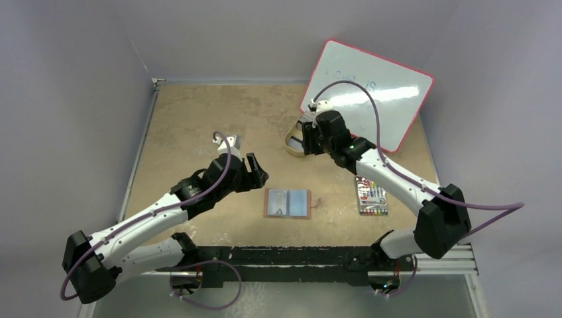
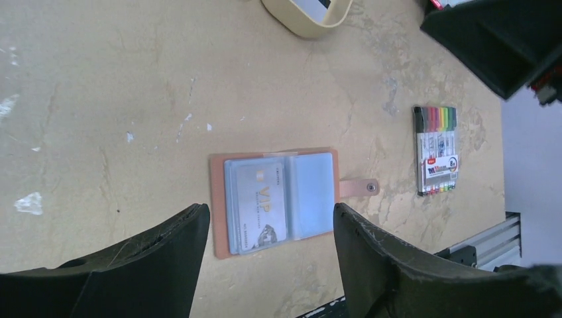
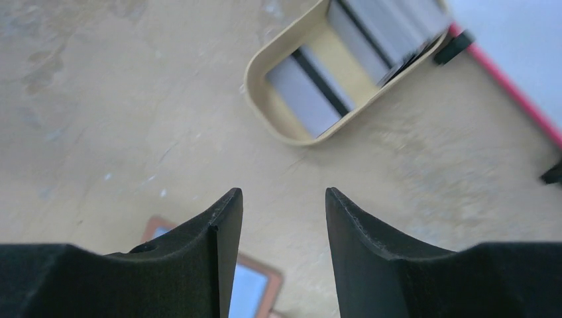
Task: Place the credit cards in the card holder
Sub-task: Insert the credit card into the card holder, then pick up the credit card from the storage box, then insert the credit card into the card holder.
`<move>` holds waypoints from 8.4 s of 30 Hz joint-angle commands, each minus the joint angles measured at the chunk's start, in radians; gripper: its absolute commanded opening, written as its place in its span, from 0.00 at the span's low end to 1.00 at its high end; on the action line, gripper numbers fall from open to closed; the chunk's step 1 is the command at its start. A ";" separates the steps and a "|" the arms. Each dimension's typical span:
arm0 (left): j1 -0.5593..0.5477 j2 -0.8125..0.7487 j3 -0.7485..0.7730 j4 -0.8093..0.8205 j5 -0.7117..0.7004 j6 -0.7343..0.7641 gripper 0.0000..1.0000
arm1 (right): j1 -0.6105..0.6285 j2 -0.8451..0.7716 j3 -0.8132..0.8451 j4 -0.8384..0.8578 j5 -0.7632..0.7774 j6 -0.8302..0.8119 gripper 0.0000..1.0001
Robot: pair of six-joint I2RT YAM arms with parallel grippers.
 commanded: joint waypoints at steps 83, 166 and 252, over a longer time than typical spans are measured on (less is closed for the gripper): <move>-0.005 -0.174 0.010 -0.105 -0.115 0.069 0.73 | -0.100 0.592 0.557 0.052 0.367 -0.630 0.14; -0.003 -0.122 -0.003 0.493 0.127 -0.183 0.00 | -0.098 -0.373 -0.549 1.085 -0.817 0.761 0.08; -0.002 0.441 -0.175 0.537 0.234 -0.130 0.00 | 0.064 0.039 -0.398 0.148 -0.203 0.395 0.25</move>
